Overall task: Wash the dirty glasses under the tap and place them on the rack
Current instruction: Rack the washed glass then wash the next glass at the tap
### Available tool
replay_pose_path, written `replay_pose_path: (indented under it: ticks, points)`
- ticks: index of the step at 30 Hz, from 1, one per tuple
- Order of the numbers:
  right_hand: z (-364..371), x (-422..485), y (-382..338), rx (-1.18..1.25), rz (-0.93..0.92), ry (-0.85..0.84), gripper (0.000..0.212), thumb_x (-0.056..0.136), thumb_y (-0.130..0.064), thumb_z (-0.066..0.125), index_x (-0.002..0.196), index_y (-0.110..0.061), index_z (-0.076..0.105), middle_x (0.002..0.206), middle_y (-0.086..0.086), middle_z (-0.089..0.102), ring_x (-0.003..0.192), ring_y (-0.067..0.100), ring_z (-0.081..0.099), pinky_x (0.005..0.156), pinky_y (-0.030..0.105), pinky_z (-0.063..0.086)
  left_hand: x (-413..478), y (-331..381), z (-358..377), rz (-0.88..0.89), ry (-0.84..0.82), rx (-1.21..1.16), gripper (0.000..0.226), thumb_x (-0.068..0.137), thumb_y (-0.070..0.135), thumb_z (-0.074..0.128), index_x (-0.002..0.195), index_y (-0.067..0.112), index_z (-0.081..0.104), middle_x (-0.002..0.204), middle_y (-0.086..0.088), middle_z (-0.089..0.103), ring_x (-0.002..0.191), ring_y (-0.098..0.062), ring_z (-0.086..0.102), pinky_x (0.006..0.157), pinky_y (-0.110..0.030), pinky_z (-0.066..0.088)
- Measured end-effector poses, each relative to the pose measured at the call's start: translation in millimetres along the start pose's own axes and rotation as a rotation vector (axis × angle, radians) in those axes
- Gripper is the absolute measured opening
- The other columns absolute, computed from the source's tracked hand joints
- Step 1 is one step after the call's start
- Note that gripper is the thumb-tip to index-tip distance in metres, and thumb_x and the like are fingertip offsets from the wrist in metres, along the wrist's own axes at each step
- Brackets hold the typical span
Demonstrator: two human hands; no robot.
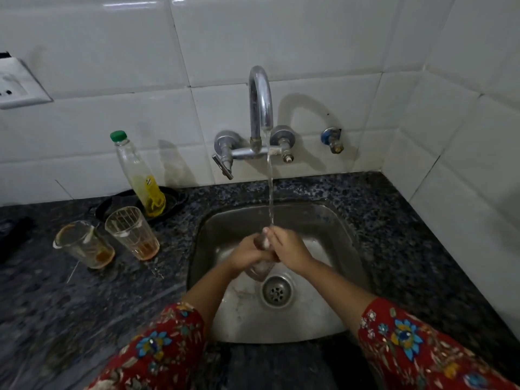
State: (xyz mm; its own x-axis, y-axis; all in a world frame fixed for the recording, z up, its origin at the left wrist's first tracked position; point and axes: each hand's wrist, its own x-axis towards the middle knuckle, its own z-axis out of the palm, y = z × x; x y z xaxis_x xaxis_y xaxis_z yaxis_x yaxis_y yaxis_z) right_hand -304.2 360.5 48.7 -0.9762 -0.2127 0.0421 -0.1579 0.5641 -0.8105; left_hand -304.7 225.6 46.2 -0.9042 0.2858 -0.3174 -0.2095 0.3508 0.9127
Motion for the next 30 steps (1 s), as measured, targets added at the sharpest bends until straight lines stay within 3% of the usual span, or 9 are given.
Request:
replay_pose_path:
  ticks: [2,7,11,14,16,19,23,28,30]
  points:
    - [3.1,-2.1,0.5,-0.029,0.007,0.017,0.035,0.1,-0.034,0.041,0.082,-0.013,0.062,0.074,0.005,0.063,0.071,0.019,0.06,0.068,0.033,0.047,-1.2,0.3,3.5,0.026,0.0,0.052,0.034,0.075,0.005,0.075,0.106,0.009,0.061,0.092,-0.003,0.069,0.085,-0.018,0.067,0.073,-0.024,0.055]
    - [14.6,17.1,-10.9,-0.149,0.351,0.012,0.05,0.1,-0.044,0.032,0.077,-0.014,0.065,0.077,0.008,0.067,0.078,0.027,0.062,0.066,0.032,0.043,0.5,-9.5,31.1,-0.031,0.31,0.672,0.058,0.078,0.037,0.07,0.125,0.017,0.044,0.106,-0.004,0.066,0.091,-0.024,0.066,0.065,-0.031,0.046]
    - [14.9,15.4,-8.1,-0.109,0.296,0.018,0.051,0.101,-0.041,0.031,0.089,-0.008,0.068,0.092,0.016,0.07,0.09,0.032,0.064,0.073,0.033,0.043,9.9,-18.9,17.0,0.062,0.191,0.343,0.061,0.076,0.029,0.076,0.128,0.019,0.046,0.116,0.0,0.063,0.097,-0.017,0.064,0.083,-0.036,0.053]
    - [12.3,18.3,0.8,0.031,0.321,-0.091,0.038,0.101,-0.035,0.033,0.098,-0.013,0.064,0.103,0.014,0.067,0.101,0.032,0.062,0.087,0.038,0.048,3.9,-16.7,17.5,-0.028,0.141,-0.1,0.036,0.087,0.018,0.067,0.117,0.017,0.048,0.105,-0.007,0.064,0.084,-0.015,0.065,0.068,-0.029,0.055]
    - [11.6,13.6,1.9,0.062,0.355,-0.134,0.032,0.101,-0.032,0.031,0.115,-0.019,0.057,0.121,0.009,0.06,0.114,0.028,0.057,0.097,0.042,0.046,3.5,-18.6,21.7,-0.153,0.121,-0.411,0.015,0.095,0.024,0.056,0.109,0.018,0.057,0.1,-0.009,0.065,0.085,-0.018,0.065,0.069,-0.029,0.055]
    - [17.2,-6.3,0.7,0.24,0.463,-0.121,0.038,0.103,-0.032,0.029,0.134,-0.021,0.047,0.137,0.005,0.052,0.123,0.023,0.05,0.096,0.029,0.039,11.6,-20.0,26.7,-0.529,0.033,-0.83,0.042,0.093,0.048,0.05,0.094,0.011,0.068,0.079,-0.012,0.068,0.07,-0.023,0.068,0.064,-0.029,0.054]
    - [29.5,-13.9,-1.9,0.325,0.51,0.103,0.036,0.103,-0.033,0.028,0.126,-0.023,0.053,0.127,0.003,0.059,0.109,0.02,0.056,0.088,0.028,0.041,31.5,-16.5,32.3,-0.596,0.175,-1.334,0.053,0.099,0.051,0.036,0.096,0.005,0.063,0.065,-0.014,0.068,0.056,-0.023,0.068,0.057,-0.028,0.052]
    - [44.1,1.4,-1.4,0.493,0.503,0.421,0.033,0.099,-0.027,0.034,0.127,-0.031,0.052,0.129,0.0,0.058,0.116,0.02,0.056,0.102,0.044,0.044,45.4,2.1,42.3,-0.535,0.266,-1.494,0.048,0.102,0.041,0.036,0.094,-0.001,0.058,0.073,-0.021,0.066,0.075,-0.028,0.057,0.073,-0.032,0.046]
    - [40.8,-4.5,-5.1,0.534,0.464,0.48,0.032,0.099,-0.023,0.035,0.123,-0.031,0.056,0.127,-0.002,0.059,0.114,0.016,0.056,0.101,0.042,0.045,44.7,4.5,43.6,-0.494,0.197,-1.538,0.048,0.1,0.041,0.04,0.089,-0.002,0.057,0.069,-0.02,0.066,0.068,-0.029,0.064,0.062,-0.032,0.053]
